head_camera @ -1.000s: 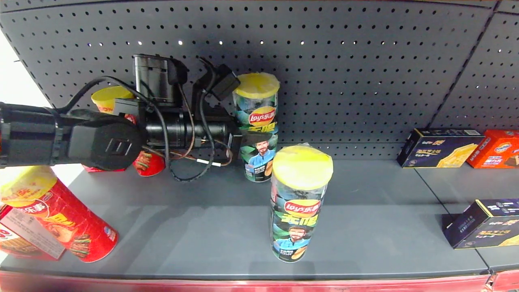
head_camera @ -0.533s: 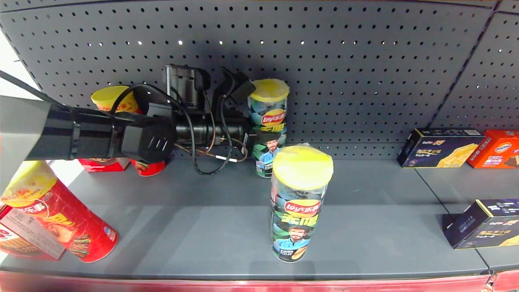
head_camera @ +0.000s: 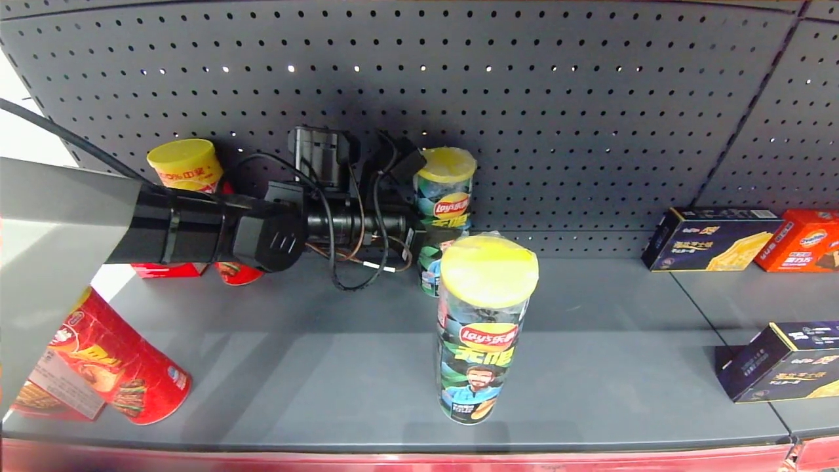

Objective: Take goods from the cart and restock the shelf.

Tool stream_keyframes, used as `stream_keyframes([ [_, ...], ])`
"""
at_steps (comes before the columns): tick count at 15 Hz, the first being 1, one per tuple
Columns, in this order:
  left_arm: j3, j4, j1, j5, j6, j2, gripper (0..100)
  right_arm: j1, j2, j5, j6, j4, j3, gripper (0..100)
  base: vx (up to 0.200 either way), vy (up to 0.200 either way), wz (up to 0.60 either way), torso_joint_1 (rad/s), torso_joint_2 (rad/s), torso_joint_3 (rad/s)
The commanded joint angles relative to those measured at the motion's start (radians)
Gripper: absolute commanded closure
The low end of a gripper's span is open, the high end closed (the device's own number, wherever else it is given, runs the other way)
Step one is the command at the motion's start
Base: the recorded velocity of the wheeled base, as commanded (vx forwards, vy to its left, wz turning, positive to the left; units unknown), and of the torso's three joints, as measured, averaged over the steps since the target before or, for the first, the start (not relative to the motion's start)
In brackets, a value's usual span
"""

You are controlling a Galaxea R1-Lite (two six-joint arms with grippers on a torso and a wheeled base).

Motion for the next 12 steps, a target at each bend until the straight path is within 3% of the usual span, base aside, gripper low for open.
stream_keyframes([
  [1,0.005,0.0,-0.001,0.005,0.0,0.003,0,0.0,0.001,0.0,0.0,0.0,0.0,0,0.0,0.0,0.0,0.0,0.0,0.0],
  [5,0.079,-0.033,0.008,0.011,-0.002,-0.049,0,0.0,0.001,0.0,0.0,0.0,0.0,0,0.0,0.0,0.0,0.0,0.0,0.0],
  [7,0.191,-0.041,0.014,0.029,-0.002,-0.132,0,0.0,0.001,0.0,0.0,0.0,0.0,0,0.0,0.0,0.0,0.0,0.0,0.0],
  [12,0.363,-0.11,0.015,0.204,-0.011,-0.219,0,0.0,0.001,0.0,0.0,0.0,0.0,0,0.0,0.0,0.0,0.0,0.0,0.0],
])
